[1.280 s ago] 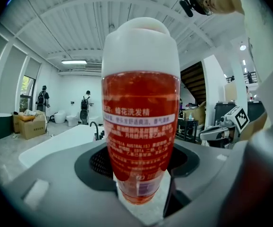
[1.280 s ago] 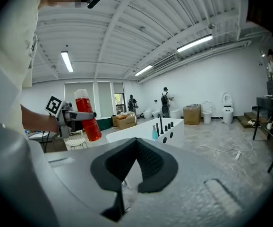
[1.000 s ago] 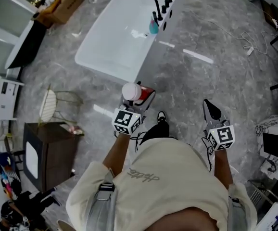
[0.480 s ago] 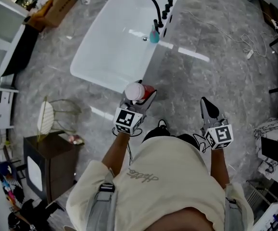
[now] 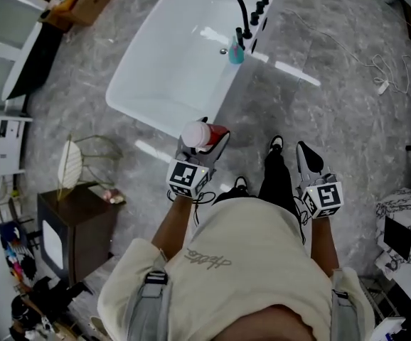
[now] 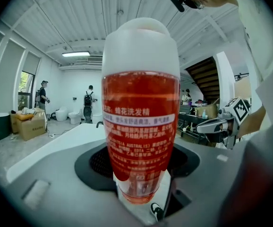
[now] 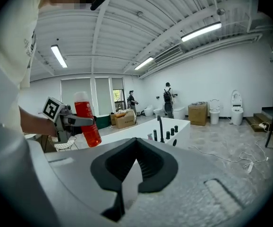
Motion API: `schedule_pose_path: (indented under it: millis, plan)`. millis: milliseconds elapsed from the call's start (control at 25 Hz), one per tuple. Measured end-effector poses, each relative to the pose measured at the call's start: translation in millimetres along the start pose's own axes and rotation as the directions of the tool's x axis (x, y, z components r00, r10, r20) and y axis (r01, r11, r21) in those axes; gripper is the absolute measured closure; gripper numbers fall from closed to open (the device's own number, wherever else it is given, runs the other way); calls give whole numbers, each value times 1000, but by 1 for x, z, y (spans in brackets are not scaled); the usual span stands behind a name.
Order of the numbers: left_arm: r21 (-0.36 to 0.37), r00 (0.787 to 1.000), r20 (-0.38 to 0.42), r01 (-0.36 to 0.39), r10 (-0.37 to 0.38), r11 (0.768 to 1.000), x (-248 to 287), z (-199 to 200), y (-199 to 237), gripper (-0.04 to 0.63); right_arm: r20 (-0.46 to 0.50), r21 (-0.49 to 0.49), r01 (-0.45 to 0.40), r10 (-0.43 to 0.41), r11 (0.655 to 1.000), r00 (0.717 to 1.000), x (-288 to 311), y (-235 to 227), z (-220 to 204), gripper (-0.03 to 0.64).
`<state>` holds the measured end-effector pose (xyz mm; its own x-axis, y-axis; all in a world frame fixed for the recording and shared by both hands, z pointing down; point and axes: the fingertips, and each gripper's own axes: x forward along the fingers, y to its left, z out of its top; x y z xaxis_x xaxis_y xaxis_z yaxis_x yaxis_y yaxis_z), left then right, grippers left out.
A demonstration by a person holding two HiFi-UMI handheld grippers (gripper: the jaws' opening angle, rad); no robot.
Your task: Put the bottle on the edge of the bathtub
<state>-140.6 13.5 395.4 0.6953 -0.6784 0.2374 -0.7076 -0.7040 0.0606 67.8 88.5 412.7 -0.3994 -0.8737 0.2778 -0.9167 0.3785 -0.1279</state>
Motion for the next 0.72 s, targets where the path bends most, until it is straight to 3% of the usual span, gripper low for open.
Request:
schedule_pose_path:
  millis: [200, 440, 720]
  plan:
    - [-48, 998, 28, -63, 64, 997, 40, 18, 26, 293, -14, 9, -102, 103, 995, 995, 62, -50, 10, 615]
    - [-61, 983, 47, -173, 176, 983, 90, 45, 49, 293, 5, -61, -214, 214, 975, 977, 124, -112, 47, 615]
    - [-59, 962, 39, -268, 271, 962, 131, 53, 72, 293, 3, -128, -302, 305, 945, 952, 171, -136, 69, 615]
